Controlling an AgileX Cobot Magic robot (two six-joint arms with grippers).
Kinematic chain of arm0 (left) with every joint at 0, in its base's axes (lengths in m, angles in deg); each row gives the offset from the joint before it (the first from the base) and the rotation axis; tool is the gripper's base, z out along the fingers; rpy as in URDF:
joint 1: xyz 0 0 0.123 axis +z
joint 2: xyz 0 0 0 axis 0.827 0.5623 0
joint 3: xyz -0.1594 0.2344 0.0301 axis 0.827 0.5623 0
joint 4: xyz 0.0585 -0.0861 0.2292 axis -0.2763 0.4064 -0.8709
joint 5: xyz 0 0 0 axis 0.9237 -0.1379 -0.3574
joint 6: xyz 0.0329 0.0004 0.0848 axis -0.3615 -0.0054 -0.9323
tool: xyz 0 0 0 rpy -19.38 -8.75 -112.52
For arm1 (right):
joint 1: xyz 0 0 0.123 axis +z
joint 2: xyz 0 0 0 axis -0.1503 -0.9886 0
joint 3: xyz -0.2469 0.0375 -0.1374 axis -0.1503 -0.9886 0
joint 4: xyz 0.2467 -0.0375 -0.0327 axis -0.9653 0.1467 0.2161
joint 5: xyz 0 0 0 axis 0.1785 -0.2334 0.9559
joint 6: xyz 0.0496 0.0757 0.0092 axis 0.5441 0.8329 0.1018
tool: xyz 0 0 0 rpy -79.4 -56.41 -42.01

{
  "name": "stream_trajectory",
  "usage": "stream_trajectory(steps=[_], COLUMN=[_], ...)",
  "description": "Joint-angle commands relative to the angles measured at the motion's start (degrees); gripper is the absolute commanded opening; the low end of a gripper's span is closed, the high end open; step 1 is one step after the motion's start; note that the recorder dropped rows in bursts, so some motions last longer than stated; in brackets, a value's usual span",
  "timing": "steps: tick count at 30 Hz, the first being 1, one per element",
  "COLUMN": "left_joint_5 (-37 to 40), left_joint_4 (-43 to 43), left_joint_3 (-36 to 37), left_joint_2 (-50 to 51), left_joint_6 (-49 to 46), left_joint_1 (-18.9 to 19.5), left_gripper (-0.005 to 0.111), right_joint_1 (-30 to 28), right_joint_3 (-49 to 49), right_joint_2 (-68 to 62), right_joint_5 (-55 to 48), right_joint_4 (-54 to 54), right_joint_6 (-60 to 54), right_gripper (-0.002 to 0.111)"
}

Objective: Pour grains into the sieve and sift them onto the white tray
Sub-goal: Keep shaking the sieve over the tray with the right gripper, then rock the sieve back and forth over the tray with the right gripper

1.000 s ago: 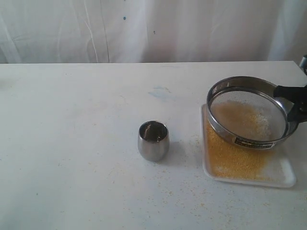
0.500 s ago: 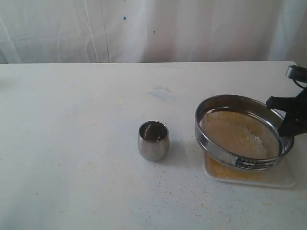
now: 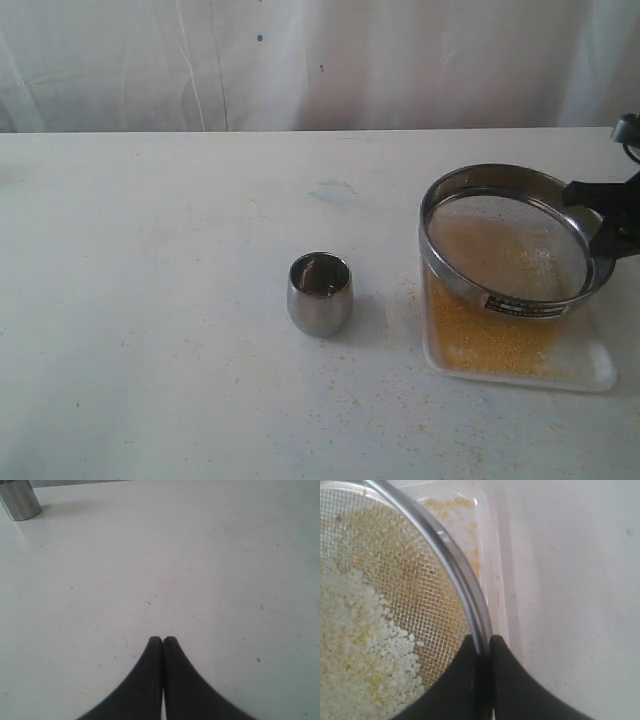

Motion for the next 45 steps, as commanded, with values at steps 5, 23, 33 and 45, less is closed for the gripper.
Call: stream_trajectory(steps=[5,23,33,45], left_joint_5=[0.12,0.12,0.12,0.12], left_joint_4=[-0.29,-0.29,-0.29,-0.29], left_joint_3=[0.22,0.22,0.22,0.22], left_joint_2=[-0.33,-0.33,-0.33,-0.33], left_joint_6=[0.27,0.27,0.27,0.27], left_joint_1=[-0.32,-0.32,-0.32,-0.32], left_gripper=[0.000,0.000,0.000,0.000], right_joint_1=[-0.03,-0.07,0.08,-0.02], right_joint_3=[0.07,-0.50,-0.52,-1.23], right_joint_2=[1.03,0.65,0.60,1.37], right_joint_5=[7.67,7.98,9.67,12.08], right_joint_4=[0.02,0.10,-0.16,-0.37], right_joint_6=[0.65,-0.29,0.62,4.70], right_gripper=[0.000,0.000,0.000,0.000])
